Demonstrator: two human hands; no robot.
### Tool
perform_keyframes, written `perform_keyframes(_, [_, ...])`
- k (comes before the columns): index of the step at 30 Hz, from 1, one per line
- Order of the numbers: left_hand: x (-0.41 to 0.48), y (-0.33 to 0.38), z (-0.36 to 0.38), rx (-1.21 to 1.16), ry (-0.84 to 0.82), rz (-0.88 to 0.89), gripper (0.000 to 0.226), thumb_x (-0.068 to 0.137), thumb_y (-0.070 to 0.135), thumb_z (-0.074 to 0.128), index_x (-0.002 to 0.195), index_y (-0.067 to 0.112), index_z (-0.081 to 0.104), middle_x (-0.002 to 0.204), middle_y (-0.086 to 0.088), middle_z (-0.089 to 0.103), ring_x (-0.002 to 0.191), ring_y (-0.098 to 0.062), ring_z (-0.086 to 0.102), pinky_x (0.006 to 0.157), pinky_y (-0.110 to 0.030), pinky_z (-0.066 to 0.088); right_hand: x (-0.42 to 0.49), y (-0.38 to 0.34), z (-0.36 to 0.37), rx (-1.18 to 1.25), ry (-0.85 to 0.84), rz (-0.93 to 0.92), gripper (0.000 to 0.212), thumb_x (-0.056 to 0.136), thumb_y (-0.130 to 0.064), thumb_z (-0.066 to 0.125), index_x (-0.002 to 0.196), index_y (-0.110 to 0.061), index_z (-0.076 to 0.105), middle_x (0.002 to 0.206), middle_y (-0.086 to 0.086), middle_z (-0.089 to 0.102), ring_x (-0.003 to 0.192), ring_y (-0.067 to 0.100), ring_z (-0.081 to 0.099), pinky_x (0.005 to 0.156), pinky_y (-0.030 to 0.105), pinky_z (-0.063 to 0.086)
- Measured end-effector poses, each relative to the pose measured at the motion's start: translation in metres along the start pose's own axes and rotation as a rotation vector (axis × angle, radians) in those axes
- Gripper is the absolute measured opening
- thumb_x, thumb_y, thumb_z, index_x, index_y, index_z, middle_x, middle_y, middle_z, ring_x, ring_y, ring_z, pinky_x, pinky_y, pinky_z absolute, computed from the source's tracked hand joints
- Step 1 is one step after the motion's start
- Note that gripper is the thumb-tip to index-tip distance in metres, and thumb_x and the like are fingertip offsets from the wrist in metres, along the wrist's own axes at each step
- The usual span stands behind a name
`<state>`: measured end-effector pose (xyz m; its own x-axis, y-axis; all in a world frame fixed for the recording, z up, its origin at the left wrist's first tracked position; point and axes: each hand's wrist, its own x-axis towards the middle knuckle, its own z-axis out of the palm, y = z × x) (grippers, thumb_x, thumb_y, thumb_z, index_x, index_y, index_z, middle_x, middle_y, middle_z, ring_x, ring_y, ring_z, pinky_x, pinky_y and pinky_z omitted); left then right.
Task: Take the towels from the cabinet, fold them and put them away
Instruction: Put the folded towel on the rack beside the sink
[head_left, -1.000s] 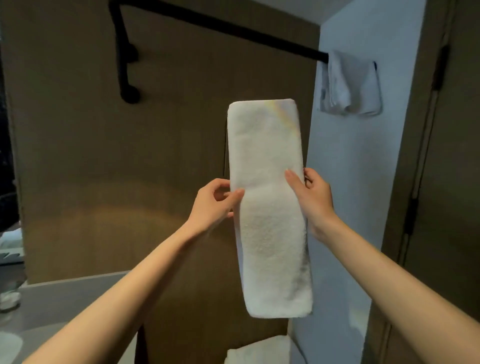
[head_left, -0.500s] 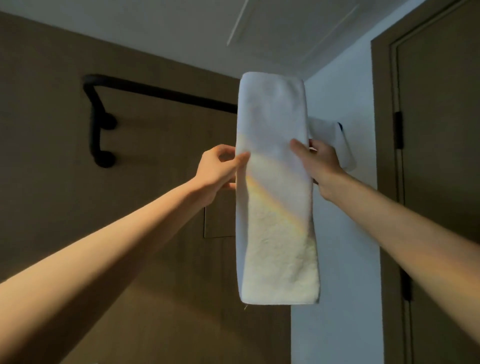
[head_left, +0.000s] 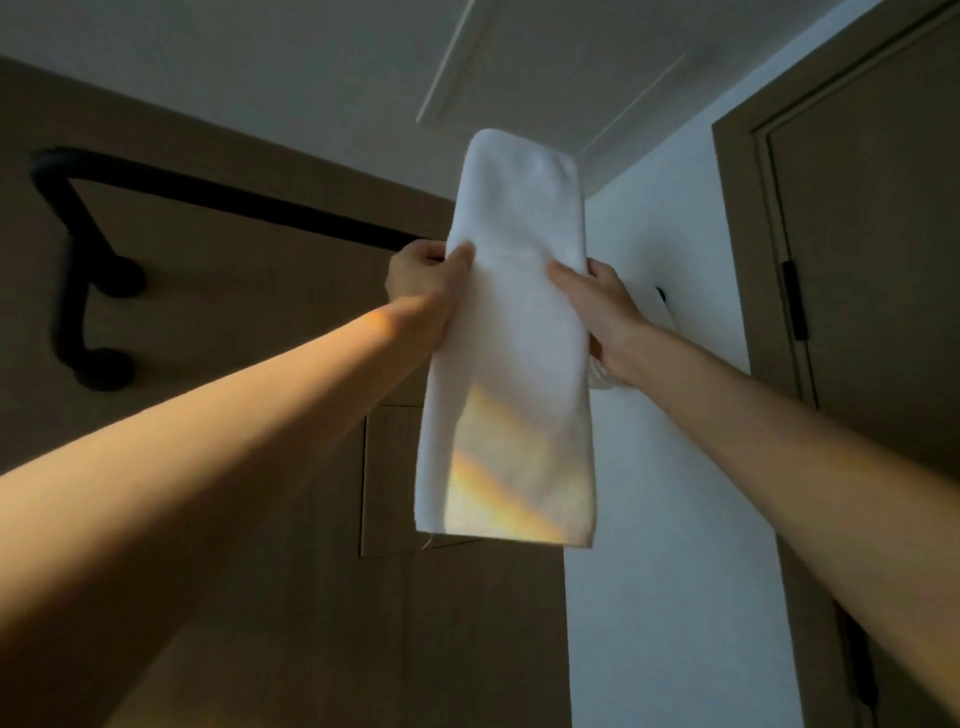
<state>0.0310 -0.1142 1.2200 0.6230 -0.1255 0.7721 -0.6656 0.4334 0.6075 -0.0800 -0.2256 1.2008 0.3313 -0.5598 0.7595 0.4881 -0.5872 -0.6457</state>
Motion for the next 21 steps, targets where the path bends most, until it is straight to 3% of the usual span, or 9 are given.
perform_keyframes(4, [0.025, -0.007, 0.013, -0.03, 0.036, 0.002, 0.029, 0.088, 0.032, 0.065, 0.11, 0.013, 0.065, 0.102, -0.002, 0.065, 0.096, -0.019, 0.062, 0.087, -0.032, 0.053, 0.003, 0.022, -0.003, -0.015, -0.098, -0.089, 0.056, 0.091, -0.029, 0.061, 0.133, -0.036, 0.025, 0.114, -0.005, 0.057, 0.097, 0.016, 0.063, 0.085, 0.034, 0.053])
perform_keyframes(8, [0.048, -0.012, 0.036, -0.015, 0.026, 0.026, 0.026, 0.087, 0.034, 0.066, 0.106, 0.015, 0.064, 0.093, 0.0, 0.063, 0.085, -0.017, 0.061, 0.077, -0.028, 0.053, 0.032, 0.039, -0.005, -0.016, -0.005, -0.259, 0.055, 0.09, -0.02, 0.06, 0.136, -0.035, 0.034, 0.121, -0.003, 0.055, 0.103, 0.017, 0.06, 0.092, 0.037, 0.051])
perform_keyframes(10, [0.059, -0.012, 0.047, 0.01, -0.015, 0.036, 0.024, 0.089, 0.035, 0.065, 0.104, 0.016, 0.062, 0.083, 0.002, 0.06, 0.069, -0.012, 0.057, 0.057, -0.019, 0.052, 0.055, 0.048, -0.008, -0.012, 0.032, -0.302, 0.054, 0.088, -0.019, 0.061, 0.136, -0.033, 0.04, 0.124, -0.005, 0.054, 0.11, 0.016, 0.058, 0.099, 0.04, 0.048])
perform_keyframes(12, [0.074, -0.016, 0.058, 0.073, -0.034, 0.092, 0.029, 0.089, 0.035, 0.065, 0.108, 0.013, 0.062, 0.088, 0.002, 0.062, 0.071, -0.011, 0.06, 0.046, -0.014, 0.049, 0.08, 0.057, -0.014, -0.023, 0.041, -0.336, 0.054, 0.087, -0.017, 0.062, 0.135, -0.033, 0.044, 0.127, -0.007, 0.053, 0.115, 0.015, 0.055, 0.102, 0.039, 0.046])
perform_keyframes(14, [0.091, -0.023, 0.072, 0.103, -0.041, 0.154, 0.039, 0.088, 0.031, 0.067, 0.12, 0.009, 0.062, 0.109, -0.003, 0.066, 0.092, -0.016, 0.066, 0.06, -0.018, 0.056, 0.107, 0.065, -0.022, -0.028, 0.037, -0.351, 0.054, 0.087, -0.016, 0.062, 0.135, -0.034, 0.045, 0.127, -0.01, 0.053, 0.118, 0.014, 0.053, 0.105, 0.036, 0.044])
perform_keyframes(17, [0.108, -0.031, 0.095, 0.23, -0.059, 0.223, 0.044, 0.09, 0.023, 0.066, 0.129, 0.006, 0.058, 0.121, -0.011, 0.064, 0.104, -0.022, 0.064, 0.085, -0.029, 0.056, 0.146, 0.076, -0.031, -0.009, 0.017, -0.336, 0.055, 0.087, -0.014, 0.062, 0.136, -0.033, 0.046, 0.123, -0.012, 0.053, 0.117, 0.012, 0.053, 0.105, 0.034, 0.044])
perform_keyframes(19, [0.117, -0.034, 0.109, 0.417, -0.079, 0.276, 0.036, 0.093, 0.023, 0.059, 0.121, 0.001, 0.06, 0.123, -0.016, 0.062, 0.113, -0.028, 0.059, 0.096, -0.035, 0.048, 0.168, 0.085, -0.036, 0.002, -0.002, -0.32, 0.056, 0.087, -0.014, 0.063, 0.137, -0.032, 0.046, 0.126, -0.009, 0.053, 0.118, 0.012, 0.053, 0.105, 0.033, 0.043])
perform_keyframes(21, [0.121, -0.04, 0.125, 0.678, -0.047, 0.292, 0.026, 0.096, 0.027, 0.048, 0.109, 0.008, 0.06, 0.122, -0.015, 0.059, 0.121, -0.032, 0.05, 0.098, -0.036, 0.041, 0.187, 0.094, -0.038, -0.002, -0.021, -0.314, 0.056, 0.088, -0.013, 0.063, 0.139, -0.029, 0.046, 0.135, -0.003, 0.052, 0.122, 0.015, 0.051, 0.106, 0.032, 0.042])
